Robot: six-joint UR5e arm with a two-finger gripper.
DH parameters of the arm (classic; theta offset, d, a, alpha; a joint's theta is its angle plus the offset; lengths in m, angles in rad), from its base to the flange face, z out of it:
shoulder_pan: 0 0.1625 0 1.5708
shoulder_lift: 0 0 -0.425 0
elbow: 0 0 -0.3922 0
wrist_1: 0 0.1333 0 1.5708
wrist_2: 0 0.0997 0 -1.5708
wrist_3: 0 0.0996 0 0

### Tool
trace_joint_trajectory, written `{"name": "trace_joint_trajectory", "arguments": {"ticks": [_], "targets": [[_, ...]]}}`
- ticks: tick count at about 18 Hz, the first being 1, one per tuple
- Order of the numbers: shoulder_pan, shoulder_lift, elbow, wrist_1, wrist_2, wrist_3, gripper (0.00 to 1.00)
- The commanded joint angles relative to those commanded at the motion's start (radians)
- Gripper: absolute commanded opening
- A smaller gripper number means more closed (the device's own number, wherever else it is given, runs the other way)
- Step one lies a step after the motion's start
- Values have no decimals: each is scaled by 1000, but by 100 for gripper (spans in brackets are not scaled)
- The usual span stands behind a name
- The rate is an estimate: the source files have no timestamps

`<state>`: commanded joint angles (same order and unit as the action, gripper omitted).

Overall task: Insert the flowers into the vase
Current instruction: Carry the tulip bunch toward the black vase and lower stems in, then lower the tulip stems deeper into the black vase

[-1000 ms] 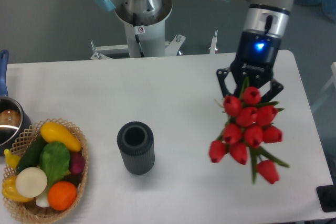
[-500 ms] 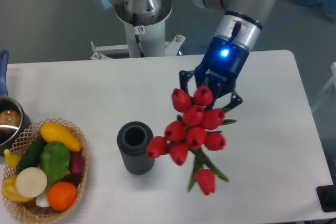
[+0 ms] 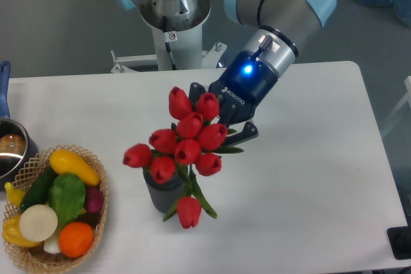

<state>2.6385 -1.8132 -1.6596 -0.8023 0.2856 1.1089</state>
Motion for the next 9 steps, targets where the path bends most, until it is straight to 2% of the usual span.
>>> {"name": "trace_joint_trajectory", "arguments": {"ticks": [4,9], "targets": [[5,2,-25,0,-156,25,27],[-2,2,-74,0,-213,121,27]]}}
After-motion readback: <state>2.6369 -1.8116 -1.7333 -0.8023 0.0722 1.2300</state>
